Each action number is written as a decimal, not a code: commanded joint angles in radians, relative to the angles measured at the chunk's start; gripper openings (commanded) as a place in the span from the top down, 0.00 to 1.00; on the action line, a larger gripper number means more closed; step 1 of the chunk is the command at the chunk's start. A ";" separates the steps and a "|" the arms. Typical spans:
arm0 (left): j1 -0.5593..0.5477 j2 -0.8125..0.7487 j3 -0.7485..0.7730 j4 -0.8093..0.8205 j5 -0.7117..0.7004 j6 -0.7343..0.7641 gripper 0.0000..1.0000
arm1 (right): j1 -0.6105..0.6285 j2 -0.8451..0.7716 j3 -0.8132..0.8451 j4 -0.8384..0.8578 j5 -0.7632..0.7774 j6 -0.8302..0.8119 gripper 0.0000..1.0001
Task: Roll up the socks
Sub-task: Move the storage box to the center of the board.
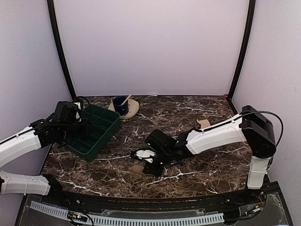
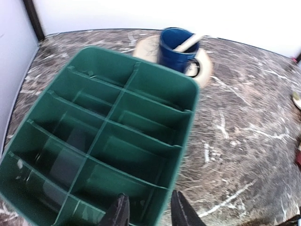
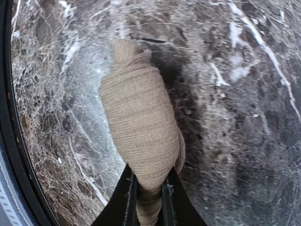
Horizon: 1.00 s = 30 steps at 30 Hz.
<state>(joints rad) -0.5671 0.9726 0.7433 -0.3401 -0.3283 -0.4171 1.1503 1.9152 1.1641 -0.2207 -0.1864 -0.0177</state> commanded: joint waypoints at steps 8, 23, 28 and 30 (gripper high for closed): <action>0.145 0.027 -0.011 -0.152 -0.095 -0.188 0.67 | -0.078 0.093 0.304 -0.171 -0.006 0.040 1.00; 0.287 0.075 -0.092 -0.122 0.017 -0.206 0.66 | -0.119 0.294 0.769 -0.239 0.032 0.003 1.00; 0.306 0.115 -0.093 -0.101 0.042 -0.204 0.66 | -0.121 0.333 0.866 -0.209 0.093 -0.009 1.00; 0.311 0.131 -0.093 -0.088 0.056 -0.197 0.66 | -0.121 0.344 0.891 -0.184 0.115 -0.015 1.00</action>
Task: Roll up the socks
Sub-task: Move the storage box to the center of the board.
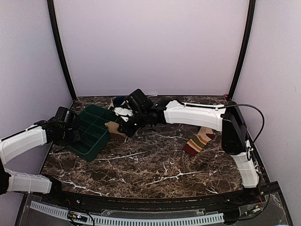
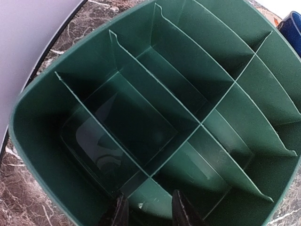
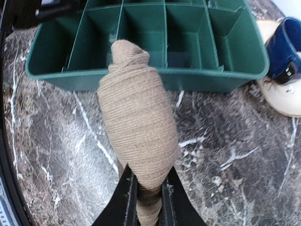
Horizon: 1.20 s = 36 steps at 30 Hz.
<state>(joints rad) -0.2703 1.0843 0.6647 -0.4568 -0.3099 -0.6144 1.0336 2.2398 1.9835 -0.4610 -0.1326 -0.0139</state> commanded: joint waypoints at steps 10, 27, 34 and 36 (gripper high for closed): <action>0.019 0.096 -0.012 0.064 0.082 0.023 0.66 | -0.004 0.073 0.176 0.095 0.088 -0.050 1.00; 0.021 0.215 -0.007 0.093 0.186 0.029 1.00 | -0.004 0.045 0.119 0.134 0.094 -0.080 1.00; 0.021 0.173 -0.039 0.070 0.227 0.016 1.00 | -0.004 0.026 0.109 0.126 0.109 -0.073 1.00; 0.021 0.161 -0.045 0.056 0.230 0.007 1.00 | -0.004 0.020 0.102 0.121 0.107 -0.062 1.00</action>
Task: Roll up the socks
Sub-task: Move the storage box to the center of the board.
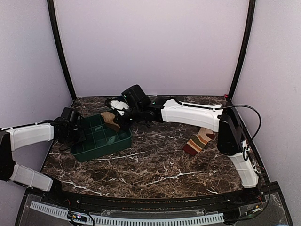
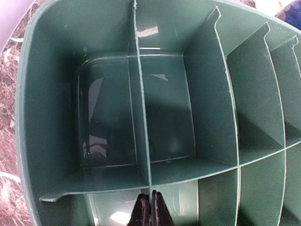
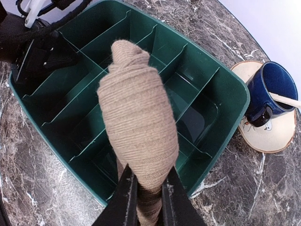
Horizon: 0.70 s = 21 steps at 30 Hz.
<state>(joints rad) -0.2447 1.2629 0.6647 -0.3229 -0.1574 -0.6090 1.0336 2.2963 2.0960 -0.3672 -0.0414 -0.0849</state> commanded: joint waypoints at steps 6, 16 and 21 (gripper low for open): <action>-0.005 -0.064 -0.077 -0.104 0.130 -0.088 1.00 | 0.008 -0.044 -0.032 0.018 0.045 0.044 1.00; -0.057 -0.173 -0.115 -0.167 0.099 -0.310 0.97 | 0.071 -0.015 -0.028 -0.008 0.167 0.091 1.00; -0.116 -0.205 -0.129 -0.190 0.071 -0.403 0.93 | 0.107 0.002 -0.026 -0.022 0.203 0.117 1.00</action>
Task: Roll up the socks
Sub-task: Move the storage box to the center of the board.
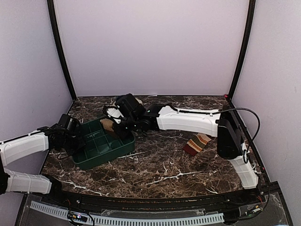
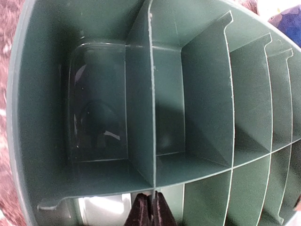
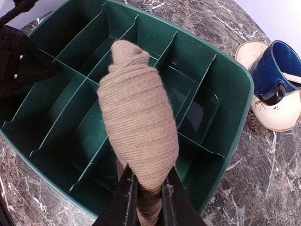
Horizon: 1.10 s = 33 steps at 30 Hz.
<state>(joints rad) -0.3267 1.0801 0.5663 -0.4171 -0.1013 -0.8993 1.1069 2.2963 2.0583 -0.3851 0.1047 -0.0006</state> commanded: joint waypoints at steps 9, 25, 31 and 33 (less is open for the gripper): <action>-0.050 -0.155 -0.068 -0.125 -0.022 -0.174 0.60 | 0.069 0.020 -0.039 -0.013 0.135 0.070 1.00; -0.067 -0.246 0.002 -0.072 -0.128 -0.011 0.52 | 0.093 0.145 0.147 -0.157 0.242 0.100 1.00; -0.079 -0.299 0.004 0.003 -0.202 0.069 0.52 | 0.097 0.191 0.212 -0.231 0.256 0.127 1.00; -0.079 -0.313 -0.008 0.044 -0.237 0.114 0.52 | 0.098 0.195 0.222 -0.251 0.252 0.141 1.00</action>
<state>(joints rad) -0.4023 0.8013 0.5495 -0.4503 -0.2523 -0.8814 1.1946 2.4702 2.2356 -0.5804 0.3374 0.1005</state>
